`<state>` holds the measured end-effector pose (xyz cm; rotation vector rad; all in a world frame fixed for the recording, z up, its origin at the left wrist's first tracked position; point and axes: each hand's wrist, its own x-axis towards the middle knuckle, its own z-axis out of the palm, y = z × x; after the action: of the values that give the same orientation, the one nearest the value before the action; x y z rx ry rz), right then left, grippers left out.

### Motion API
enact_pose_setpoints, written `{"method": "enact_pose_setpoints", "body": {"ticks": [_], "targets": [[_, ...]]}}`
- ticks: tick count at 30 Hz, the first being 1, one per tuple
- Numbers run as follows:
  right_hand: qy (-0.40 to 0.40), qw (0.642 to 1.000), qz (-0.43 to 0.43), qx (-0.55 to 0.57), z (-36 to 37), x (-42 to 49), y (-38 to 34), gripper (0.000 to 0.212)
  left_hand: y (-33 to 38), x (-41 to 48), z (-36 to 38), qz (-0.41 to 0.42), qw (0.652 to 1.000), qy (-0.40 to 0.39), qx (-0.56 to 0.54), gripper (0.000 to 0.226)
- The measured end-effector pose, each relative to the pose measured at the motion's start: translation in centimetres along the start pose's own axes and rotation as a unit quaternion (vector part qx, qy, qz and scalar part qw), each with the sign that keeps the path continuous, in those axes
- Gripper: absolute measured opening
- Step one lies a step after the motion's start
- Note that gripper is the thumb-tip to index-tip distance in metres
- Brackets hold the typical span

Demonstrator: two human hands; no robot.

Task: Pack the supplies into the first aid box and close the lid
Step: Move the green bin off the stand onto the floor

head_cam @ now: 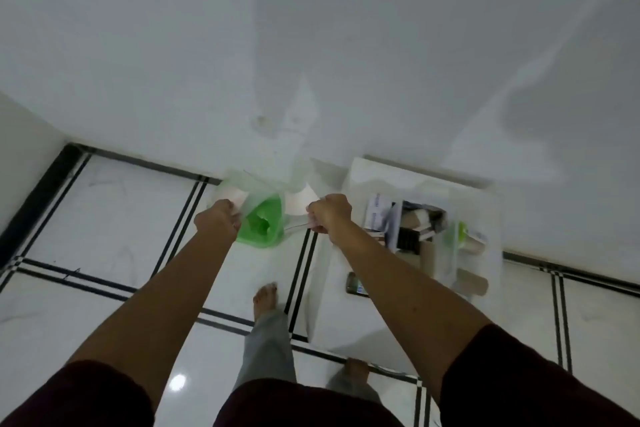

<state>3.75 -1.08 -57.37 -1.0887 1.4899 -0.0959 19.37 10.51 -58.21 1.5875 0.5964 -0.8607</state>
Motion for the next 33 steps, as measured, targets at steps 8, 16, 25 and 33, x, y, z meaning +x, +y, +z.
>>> {"method": "enact_pose_setpoints", "body": {"ticks": [8,16,25,33], "targets": [[0.023,0.997,0.029,-0.065,14.7,11.9,0.3,0.015,2.7,19.1,-1.8,-0.061,0.996,0.031,0.062,0.035],[0.057,0.988,0.116,-0.081,24.8,24.8,6.4,0.015,-0.8,34.3,0.3,-0.063,0.987,0.051,0.138,0.010],[0.011,0.978,0.156,-0.137,29.8,29.5,10.9,0.035,-6.8,42.5,-0.8,-0.075,0.942,0.048,0.323,0.006],[0.040,0.967,-0.055,-0.246,26.4,24.1,9.2,0.023,-5.9,33.8,0.3,0.207,0.825,-0.085,0.520,0.017]]}}
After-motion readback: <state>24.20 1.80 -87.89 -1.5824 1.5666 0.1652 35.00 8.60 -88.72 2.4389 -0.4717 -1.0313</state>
